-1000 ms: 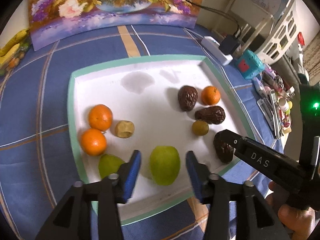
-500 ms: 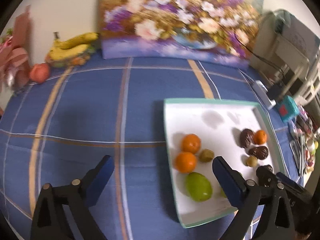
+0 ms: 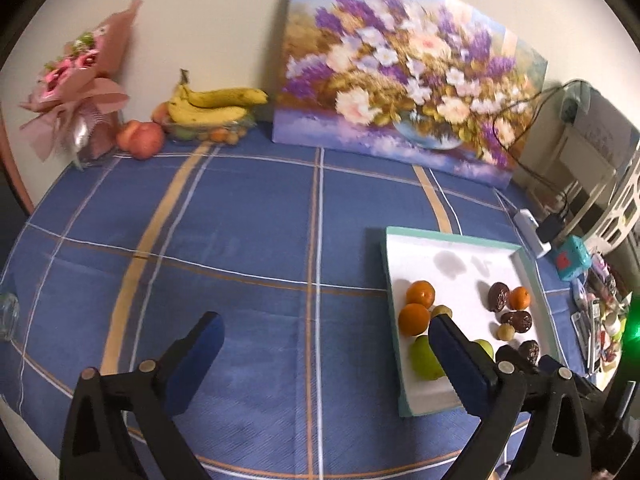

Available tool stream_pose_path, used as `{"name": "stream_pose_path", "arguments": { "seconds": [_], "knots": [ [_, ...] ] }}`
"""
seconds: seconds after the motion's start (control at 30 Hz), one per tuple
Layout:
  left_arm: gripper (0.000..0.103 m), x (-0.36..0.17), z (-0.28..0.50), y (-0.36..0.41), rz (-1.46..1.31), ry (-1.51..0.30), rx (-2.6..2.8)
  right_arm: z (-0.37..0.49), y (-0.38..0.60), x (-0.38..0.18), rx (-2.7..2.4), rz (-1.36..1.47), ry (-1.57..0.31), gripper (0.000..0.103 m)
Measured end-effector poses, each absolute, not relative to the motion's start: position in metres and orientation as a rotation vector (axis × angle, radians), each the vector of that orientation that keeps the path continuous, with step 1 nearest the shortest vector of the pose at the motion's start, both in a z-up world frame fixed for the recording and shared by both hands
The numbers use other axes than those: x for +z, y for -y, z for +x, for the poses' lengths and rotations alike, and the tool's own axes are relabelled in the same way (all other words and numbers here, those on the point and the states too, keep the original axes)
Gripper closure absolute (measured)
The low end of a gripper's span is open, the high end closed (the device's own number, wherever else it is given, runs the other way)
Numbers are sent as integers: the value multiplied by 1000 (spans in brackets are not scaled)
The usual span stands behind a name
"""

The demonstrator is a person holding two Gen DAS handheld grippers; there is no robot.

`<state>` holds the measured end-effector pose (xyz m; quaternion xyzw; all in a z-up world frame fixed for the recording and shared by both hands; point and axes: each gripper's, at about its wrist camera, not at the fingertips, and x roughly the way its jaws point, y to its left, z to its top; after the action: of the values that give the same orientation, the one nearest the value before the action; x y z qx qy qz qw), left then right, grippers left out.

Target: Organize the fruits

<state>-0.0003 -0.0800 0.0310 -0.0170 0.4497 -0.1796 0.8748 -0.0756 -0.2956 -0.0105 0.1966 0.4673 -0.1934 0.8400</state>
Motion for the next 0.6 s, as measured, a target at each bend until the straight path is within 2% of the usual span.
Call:
{"name": "stream_pose_path", "arguments": {
  "seconds": [0.27, 0.6],
  "knots": [
    [0, 30, -17, 53, -1, -958, -261, -76, 267, -9, -366, 330, -1012, 7],
    [0, 12, -17, 27, 4, -1066, -237, -80, 249, -7, -374, 284, -1014, 7]
  ]
}}
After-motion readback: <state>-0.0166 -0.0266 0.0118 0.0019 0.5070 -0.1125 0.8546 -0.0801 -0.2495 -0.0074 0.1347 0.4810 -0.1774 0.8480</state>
